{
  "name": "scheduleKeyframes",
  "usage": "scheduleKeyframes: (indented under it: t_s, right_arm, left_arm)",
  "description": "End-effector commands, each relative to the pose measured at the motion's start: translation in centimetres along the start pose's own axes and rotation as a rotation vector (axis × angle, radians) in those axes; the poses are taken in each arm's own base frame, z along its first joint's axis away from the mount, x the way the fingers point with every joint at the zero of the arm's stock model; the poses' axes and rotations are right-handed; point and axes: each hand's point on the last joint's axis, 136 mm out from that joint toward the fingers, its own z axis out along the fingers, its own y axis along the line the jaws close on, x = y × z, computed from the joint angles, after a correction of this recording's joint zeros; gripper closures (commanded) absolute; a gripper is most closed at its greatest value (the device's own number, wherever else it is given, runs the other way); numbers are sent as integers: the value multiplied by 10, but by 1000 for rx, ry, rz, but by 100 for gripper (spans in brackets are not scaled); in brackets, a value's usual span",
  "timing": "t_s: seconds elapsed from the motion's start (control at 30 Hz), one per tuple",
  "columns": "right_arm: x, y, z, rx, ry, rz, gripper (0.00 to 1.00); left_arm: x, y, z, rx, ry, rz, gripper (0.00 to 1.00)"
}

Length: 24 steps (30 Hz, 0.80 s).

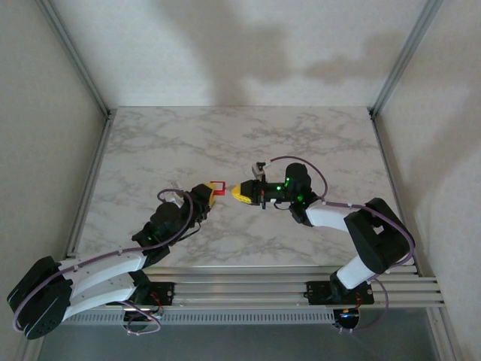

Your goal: Lock with the key

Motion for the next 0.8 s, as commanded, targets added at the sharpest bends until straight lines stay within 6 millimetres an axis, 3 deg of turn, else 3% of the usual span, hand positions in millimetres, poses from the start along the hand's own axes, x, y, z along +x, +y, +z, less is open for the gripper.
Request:
scheduleKeyframes:
  t_s: [0.0,0.63,0.67,0.7,0.77]
  right_arm:
    - [-17,-3,-16,14,-86,-14,100]
    - [-14,2,-16,26,-65,-43,100]
    - [-15,-1,-16,40,-62,-38,98]
    - [-15,-5,-15,57,-59,-32,85]
    - [-17,-6,-14,62,-56,-33,69]
  left_arm:
    - [-37,-1,-8,14,-184,15,100]
    - [-34,-1,-5,15,-166,15,100]
    - [-34,-2,-5,16,-166,15,100]
    - [-33,-2,-5,17,-163,15,100]
    - [-32,-3,-4,21,-155,14,100]
